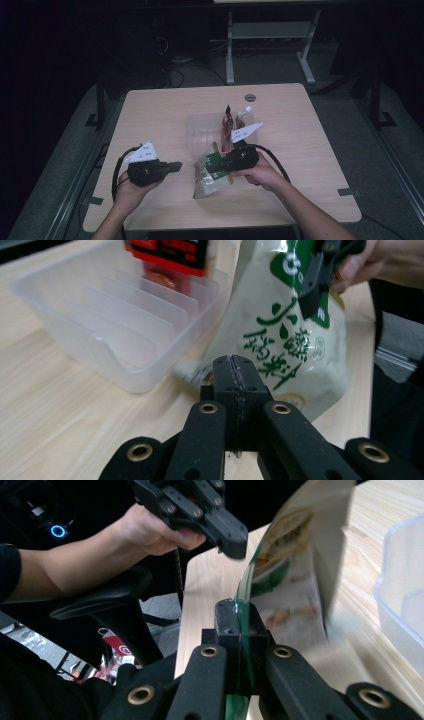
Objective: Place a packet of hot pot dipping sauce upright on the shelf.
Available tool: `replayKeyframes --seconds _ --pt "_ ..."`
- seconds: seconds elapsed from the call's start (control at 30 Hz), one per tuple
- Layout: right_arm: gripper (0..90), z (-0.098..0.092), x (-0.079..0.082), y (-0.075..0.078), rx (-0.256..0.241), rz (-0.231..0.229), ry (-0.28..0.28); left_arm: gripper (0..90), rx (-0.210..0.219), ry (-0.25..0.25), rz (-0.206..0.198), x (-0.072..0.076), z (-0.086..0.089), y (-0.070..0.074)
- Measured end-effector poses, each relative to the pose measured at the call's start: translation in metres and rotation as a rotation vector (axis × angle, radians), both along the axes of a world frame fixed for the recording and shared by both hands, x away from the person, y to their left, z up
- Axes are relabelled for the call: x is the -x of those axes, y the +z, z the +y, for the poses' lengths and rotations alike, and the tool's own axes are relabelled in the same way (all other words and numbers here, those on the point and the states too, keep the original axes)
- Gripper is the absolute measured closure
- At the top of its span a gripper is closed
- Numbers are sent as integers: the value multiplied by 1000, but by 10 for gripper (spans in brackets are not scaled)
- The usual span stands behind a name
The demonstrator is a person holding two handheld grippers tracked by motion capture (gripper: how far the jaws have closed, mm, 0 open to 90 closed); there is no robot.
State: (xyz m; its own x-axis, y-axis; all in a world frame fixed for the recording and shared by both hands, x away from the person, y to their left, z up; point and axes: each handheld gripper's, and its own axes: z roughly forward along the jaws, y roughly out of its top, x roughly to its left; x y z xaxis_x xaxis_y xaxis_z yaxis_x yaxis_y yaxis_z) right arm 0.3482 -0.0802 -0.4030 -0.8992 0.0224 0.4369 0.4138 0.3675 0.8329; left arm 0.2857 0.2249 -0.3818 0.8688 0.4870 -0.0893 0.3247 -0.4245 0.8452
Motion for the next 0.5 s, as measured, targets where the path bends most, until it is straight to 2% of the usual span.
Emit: replayKeyframes --seconds 0.2,0.27,0.43,0.5 --pt "900 -1 6 6 7 -28 11 898 -8 -41 3 -1 -16 -1" --pt "900 -1 7 7 3 -39 9 898 -22 -48 5 -2 -20 -3" --pt "900 -4 7 13 -4 -66 1 897 -41 -53 31 -3 -19 -10" --pt "900 -5 7 15 -3 -74 -8 835 -48 -52 49 -3 -17 -14"
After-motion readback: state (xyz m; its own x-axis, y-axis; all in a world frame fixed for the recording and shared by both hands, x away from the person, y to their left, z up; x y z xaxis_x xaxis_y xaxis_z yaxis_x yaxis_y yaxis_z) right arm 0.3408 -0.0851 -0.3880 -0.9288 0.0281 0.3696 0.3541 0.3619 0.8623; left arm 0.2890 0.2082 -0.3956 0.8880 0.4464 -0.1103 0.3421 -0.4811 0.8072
